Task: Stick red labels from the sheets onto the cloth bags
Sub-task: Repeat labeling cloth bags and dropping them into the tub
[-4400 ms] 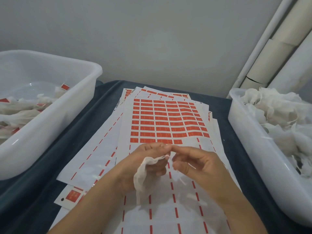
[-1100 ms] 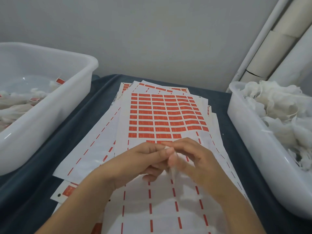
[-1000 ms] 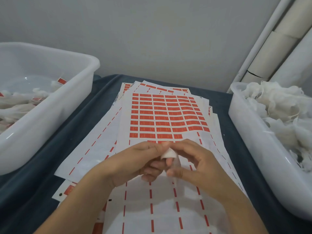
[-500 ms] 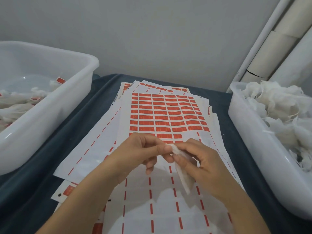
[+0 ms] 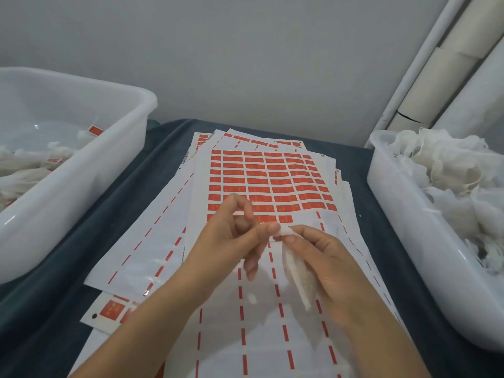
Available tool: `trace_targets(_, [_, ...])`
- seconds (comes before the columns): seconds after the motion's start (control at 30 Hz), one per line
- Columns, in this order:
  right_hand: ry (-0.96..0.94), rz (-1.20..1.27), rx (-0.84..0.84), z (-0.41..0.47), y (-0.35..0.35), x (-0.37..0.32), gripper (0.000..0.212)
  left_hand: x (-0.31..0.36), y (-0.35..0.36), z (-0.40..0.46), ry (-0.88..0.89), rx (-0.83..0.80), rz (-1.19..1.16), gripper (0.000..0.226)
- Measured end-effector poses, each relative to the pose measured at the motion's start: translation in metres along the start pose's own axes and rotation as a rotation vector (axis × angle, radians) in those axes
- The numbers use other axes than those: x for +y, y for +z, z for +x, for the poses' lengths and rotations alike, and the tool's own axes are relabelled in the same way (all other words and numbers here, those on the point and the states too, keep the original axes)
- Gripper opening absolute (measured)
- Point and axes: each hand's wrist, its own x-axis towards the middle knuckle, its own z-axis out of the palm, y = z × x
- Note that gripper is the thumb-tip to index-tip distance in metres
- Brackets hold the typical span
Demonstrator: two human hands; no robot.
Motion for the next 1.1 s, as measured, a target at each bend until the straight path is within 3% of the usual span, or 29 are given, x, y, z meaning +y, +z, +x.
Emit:
trace_targets(0.13, [0.2, 0.443, -0.247, -0.005, 0.002, -0.006, 0.008, 0.0, -0.002, 0.001, -0.056, -0.036, -0.154, 0.041])
trace_targets(0.23, [0.25, 0.586, -0.23, -0.005, 0.006, -0.005, 0.011, -0.002, 0.002, 0.0, -0.098, -0.05, -0.231, 0.037])
trace_targets(0.37, [0.077, 0.283, -0.082, -0.005, 0.006, -0.005, 0.014, 0.001, 0.002, 0.003, -0.164, 0.078, -0.326, 0.045])
trace_targets(0.47, [0.013, 0.137, 0.038, -0.003, 0.007, -0.003, 0.019, -0.002, 0.002, 0.003, -0.051, 0.222, -0.136, 0.035])
trace_targets(0.57, [-0.08, -0.064, 0.16, 0.0, 0.011, 0.0, 0.031, -0.004, 0.008, -0.001, 0.043, 0.18, -0.01, 0.04])
trace_targets(0.7, [-0.179, -0.218, 0.188, 0.0, 0.016, 0.002, 0.023, -0.009, 0.011, -0.001, 0.027, 0.13, 0.022, 0.039])
trace_targets(0.9, [-0.185, -0.098, 0.171, 0.001, 0.015, 0.008, 0.02, -0.008, 0.006, 0.002, -0.045, 0.123, -0.092, 0.028])
trace_targets(1.1, [-0.057, 0.005, 0.162, -0.002, 0.018, 0.006, 0.019, -0.003, 0.0, 0.006, -0.045, 0.253, -0.152, 0.034])
